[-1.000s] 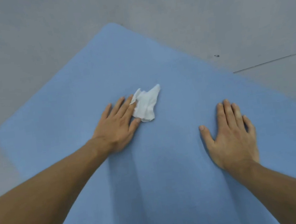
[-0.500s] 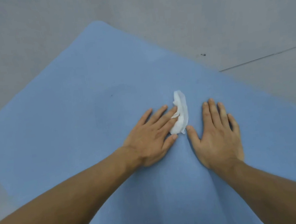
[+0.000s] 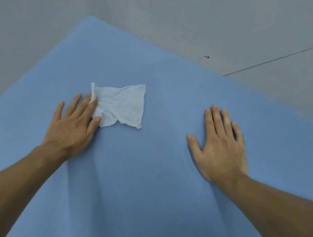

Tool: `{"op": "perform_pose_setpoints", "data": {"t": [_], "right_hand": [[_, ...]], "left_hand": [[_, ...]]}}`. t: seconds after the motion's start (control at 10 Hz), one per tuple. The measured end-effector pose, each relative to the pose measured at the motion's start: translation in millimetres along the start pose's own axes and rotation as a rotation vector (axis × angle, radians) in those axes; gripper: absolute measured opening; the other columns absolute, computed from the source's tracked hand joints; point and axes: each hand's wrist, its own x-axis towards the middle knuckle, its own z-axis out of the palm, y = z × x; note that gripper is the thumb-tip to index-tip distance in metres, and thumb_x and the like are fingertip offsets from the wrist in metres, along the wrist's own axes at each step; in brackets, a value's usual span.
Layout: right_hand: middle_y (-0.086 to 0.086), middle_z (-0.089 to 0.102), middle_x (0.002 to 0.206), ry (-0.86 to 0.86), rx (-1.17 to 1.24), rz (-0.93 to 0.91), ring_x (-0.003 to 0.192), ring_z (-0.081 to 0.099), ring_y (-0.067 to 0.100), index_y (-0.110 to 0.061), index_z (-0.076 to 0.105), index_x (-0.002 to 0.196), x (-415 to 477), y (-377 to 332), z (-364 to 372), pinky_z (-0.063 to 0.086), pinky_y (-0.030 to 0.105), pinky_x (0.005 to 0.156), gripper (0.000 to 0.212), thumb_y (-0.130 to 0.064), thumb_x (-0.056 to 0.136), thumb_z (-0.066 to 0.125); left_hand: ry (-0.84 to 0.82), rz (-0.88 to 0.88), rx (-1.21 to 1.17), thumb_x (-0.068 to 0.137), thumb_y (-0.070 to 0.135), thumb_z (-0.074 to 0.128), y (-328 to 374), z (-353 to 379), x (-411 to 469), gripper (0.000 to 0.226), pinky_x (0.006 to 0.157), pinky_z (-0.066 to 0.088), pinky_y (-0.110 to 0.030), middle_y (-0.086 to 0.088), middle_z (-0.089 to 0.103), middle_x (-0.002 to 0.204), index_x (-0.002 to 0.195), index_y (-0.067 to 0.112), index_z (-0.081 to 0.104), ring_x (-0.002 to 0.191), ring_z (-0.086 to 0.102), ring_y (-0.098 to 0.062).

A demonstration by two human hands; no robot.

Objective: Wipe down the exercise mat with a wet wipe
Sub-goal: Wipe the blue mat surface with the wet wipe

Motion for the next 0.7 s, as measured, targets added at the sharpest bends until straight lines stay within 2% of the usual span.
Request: {"op": "perform_pose_setpoints", "data": {"t": [0.1,0.2,0.3,0.4,0.5,0.7], "right_hand": [[-0.002,-0.003,0.173,0.000,-0.002,0.000,0.159,-0.007,0.016,-0.017,0.001,0.165,0.3,-0.1,-0.1,0.005,0.042,0.128,0.084,-0.067,0.098,0.012],[-0.002,-0.003,0.173,-0.005,0.000,0.002,0.158,-0.008,0.016,-0.018,0.001,0.165,0.4,-0.2,-0.5,0.005,0.042,0.128,0.084,-0.067,0.097,0.011],[-0.002,-0.003,0.173,-0.004,0.004,0.003,0.158,-0.008,0.016,-0.018,0.002,0.165,0.6,-0.4,-0.8,0.004,0.041,0.128,0.084,-0.067,0.097,0.012],[-0.002,-0.004,0.173,-0.008,-0.001,0.003,0.158,-0.009,0.015,-0.018,0.001,0.165,0.8,-0.7,-1.1,0.003,0.041,0.128,0.084,-0.067,0.097,0.011],[-0.002,-0.003,0.173,-0.006,0.003,0.002,0.158,-0.008,0.016,-0.018,0.001,0.165,1.0,-0.6,-0.9,0.004,0.041,0.129,0.084,-0.067,0.097,0.011],[-0.001,0.001,0.173,0.003,0.002,0.006,0.159,-0.004,0.016,-0.017,0.005,0.165,0.6,-1.3,-1.9,0.007,0.041,0.128,0.084,-0.067,0.098,0.016]], "left_hand": [[0.057,-0.085,-0.117,0.096,0.070,0.002,8.7,0.6,0.8,0.078,0.126,-0.003,-0.047,0.008,0.002,0.172,0.163,0.034,0.017,0.158,-0.002,-0.016],[0.104,-0.191,-0.307,0.094,0.074,0.012,42.5,-2.0,14.0,0.072,0.126,0.001,-0.051,-0.007,-0.004,0.172,0.160,0.046,0.019,0.158,-0.002,-0.029],[0.041,-0.234,-0.300,0.096,0.075,0.019,79.0,5.1,27.5,0.067,0.126,-0.004,-0.053,-0.014,-0.009,0.171,0.158,0.052,0.013,0.157,-0.010,-0.031],[0.052,-0.172,-0.267,0.101,0.063,0.024,97.6,13.2,29.4,0.072,0.127,-0.006,-0.046,-0.010,-0.011,0.172,0.164,0.032,0.007,0.158,-0.014,-0.026],[0.047,0.000,-0.265,0.105,0.054,0.019,98.8,13.8,28.6,0.073,0.128,-0.006,-0.037,0.000,-0.009,0.172,0.165,0.015,0.000,0.157,-0.015,-0.016],[0.035,0.412,-0.143,0.104,0.053,0.009,121.8,15.9,0.6,0.071,0.127,-0.007,-0.032,-0.001,-0.003,0.172,0.164,0.017,0.004,0.158,-0.012,-0.017]]}}
